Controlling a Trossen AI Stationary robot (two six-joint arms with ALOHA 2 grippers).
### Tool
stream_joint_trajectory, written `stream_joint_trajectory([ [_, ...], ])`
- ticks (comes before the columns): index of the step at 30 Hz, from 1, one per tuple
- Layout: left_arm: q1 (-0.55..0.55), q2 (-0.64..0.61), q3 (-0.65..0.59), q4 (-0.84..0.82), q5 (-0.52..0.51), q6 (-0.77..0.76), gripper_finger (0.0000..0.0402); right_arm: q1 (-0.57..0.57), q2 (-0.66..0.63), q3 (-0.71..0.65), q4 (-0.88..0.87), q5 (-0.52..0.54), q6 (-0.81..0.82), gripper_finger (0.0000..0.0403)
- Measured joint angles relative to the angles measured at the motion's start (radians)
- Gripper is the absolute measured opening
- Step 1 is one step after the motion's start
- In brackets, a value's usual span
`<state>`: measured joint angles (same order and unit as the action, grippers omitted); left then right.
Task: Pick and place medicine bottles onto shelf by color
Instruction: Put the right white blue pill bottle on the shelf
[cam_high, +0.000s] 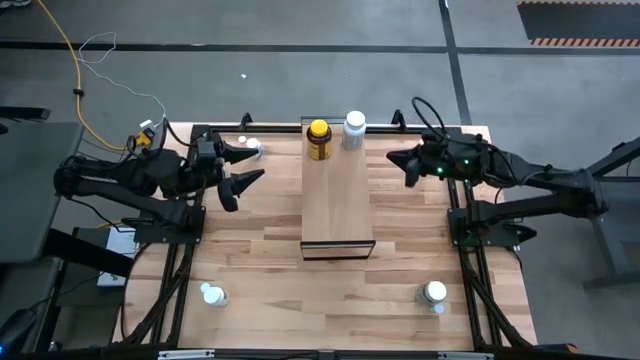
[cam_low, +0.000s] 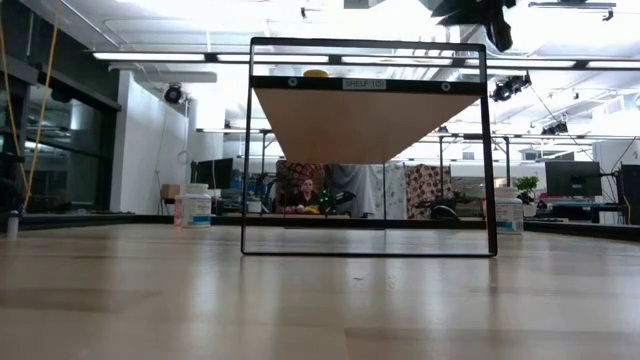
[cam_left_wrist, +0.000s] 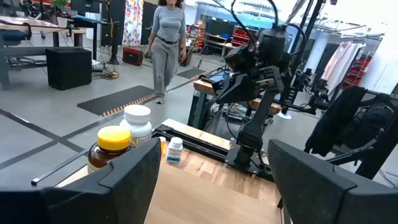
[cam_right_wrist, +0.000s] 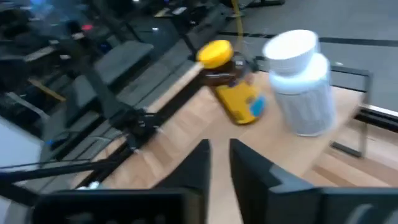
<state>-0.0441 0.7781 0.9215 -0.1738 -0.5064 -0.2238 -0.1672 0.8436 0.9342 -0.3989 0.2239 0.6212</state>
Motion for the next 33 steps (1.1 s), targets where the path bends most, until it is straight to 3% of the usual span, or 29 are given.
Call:
stream_joint_trajectory([
  [7, 0.000, 0.000, 0.000, -0.002, 0.000, -0.001, 0.0284, -0.180, 0.034, 0.007, -0.266, -0.071, 0.083, 0.0216],
  [12, 0.000, 0.000, 0.000, -0.004, 0.000, -0.001, 0.0284, -0.327, 0.163, 0.111, -0.536, -0.049, 0.054, 0.0307],
  [17, 0.000, 0.000, 0.000, -0.023, 0.000, -0.010, 0.0284, -0.474, 0.340, 0.207, -0.747, 0.057, 0.019, 0.0322],
  [24, 0.000, 0.000, 0.000, -0.026, 0.005, -0.012, 0.0284, -0.635, 0.529, 0.212, -0.764, 0.004, -0.082, 0.0323],
  [33, 0.000, 0.000, 0.000, -0.026, 0.005, -0.011, 0.0284, -0.754, 0.679, 0.212, -0.727, -0.083, -0.153, 0.0323],
])
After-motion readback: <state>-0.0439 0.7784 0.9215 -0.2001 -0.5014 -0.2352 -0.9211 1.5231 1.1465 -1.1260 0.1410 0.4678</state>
